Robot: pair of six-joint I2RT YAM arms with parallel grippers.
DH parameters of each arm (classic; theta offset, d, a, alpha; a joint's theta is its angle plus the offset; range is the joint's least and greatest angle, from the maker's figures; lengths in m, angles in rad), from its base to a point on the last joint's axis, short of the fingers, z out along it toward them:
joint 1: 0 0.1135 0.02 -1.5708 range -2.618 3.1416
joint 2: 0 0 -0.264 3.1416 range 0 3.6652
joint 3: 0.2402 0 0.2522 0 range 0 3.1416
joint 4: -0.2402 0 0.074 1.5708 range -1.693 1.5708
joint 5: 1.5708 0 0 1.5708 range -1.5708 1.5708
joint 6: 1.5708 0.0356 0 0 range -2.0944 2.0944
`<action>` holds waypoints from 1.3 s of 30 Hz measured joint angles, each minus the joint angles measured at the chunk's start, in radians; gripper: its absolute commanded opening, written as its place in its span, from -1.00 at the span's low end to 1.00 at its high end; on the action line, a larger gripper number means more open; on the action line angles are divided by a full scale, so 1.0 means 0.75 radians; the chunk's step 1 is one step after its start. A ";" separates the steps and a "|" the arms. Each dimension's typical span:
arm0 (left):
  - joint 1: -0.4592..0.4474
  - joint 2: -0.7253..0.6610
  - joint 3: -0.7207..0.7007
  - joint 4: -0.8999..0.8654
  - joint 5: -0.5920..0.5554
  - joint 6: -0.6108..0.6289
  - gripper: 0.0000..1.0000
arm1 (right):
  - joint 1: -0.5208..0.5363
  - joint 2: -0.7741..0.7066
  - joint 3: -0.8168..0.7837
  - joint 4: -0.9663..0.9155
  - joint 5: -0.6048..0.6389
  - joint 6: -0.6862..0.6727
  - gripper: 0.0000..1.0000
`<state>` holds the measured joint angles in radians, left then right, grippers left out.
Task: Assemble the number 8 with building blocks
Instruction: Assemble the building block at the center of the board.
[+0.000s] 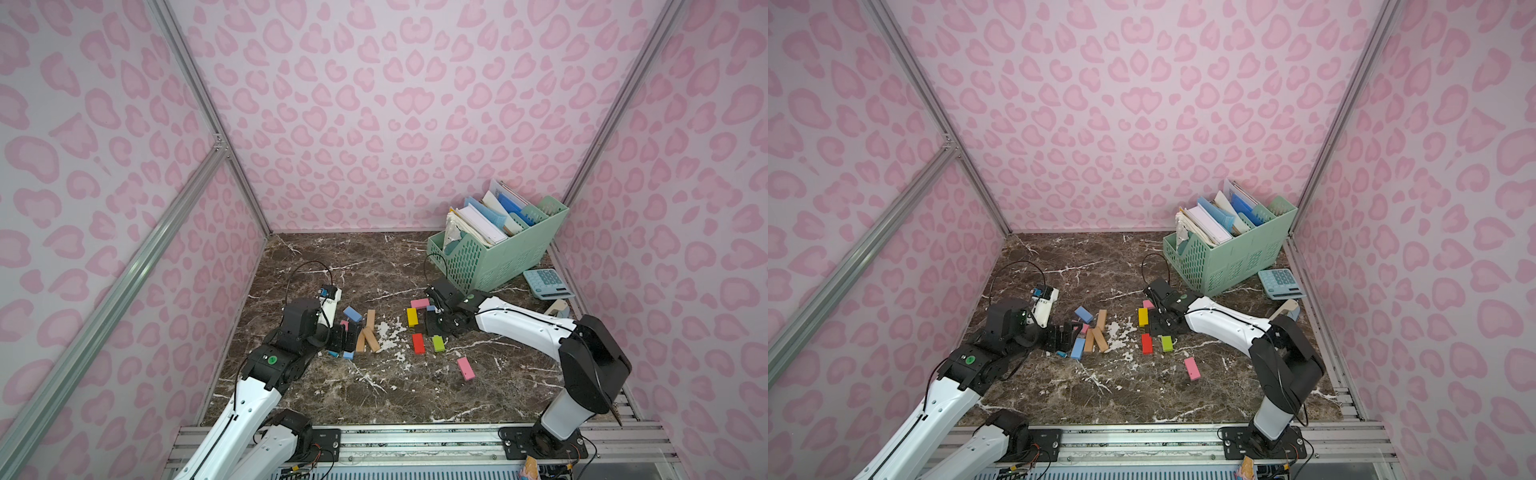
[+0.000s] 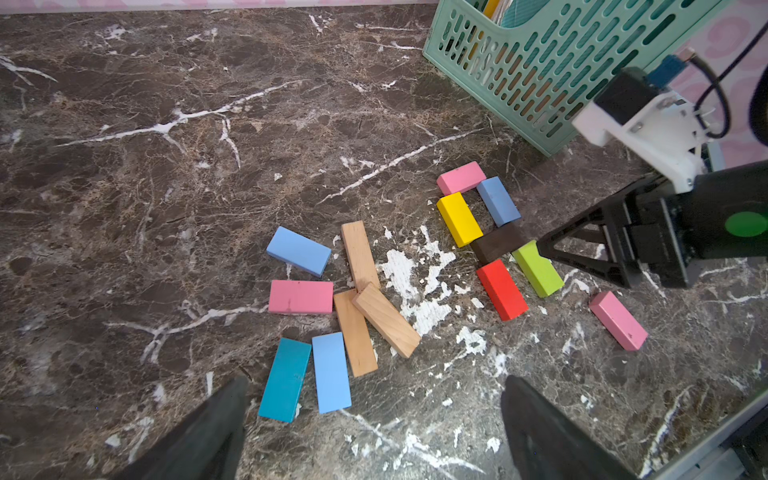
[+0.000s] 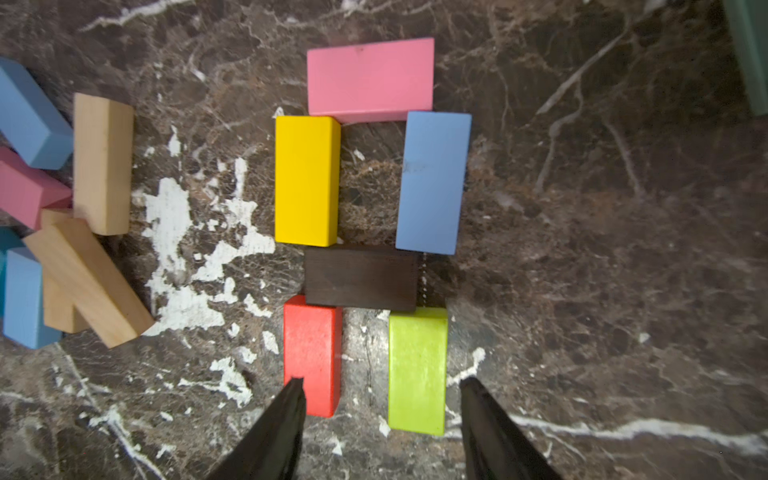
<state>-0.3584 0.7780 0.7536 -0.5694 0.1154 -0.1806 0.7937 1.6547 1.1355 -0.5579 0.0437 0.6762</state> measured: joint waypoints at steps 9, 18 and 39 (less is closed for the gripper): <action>0.000 -0.002 0.000 0.000 0.000 0.000 0.96 | -0.103 -0.285 -0.270 -0.034 0.001 0.005 0.61; -0.001 -0.001 0.000 0.000 0.005 0.000 0.96 | -0.164 -0.526 -0.597 -0.043 -0.074 0.073 0.69; -0.001 -0.004 0.000 0.000 0.010 0.000 0.96 | -0.119 -0.414 -0.616 0.152 -0.245 0.036 0.81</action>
<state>-0.3592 0.7753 0.7536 -0.5694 0.1226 -0.1806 0.7048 1.3445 0.6731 -0.4438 -0.1398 0.7033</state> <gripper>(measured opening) 0.980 0.907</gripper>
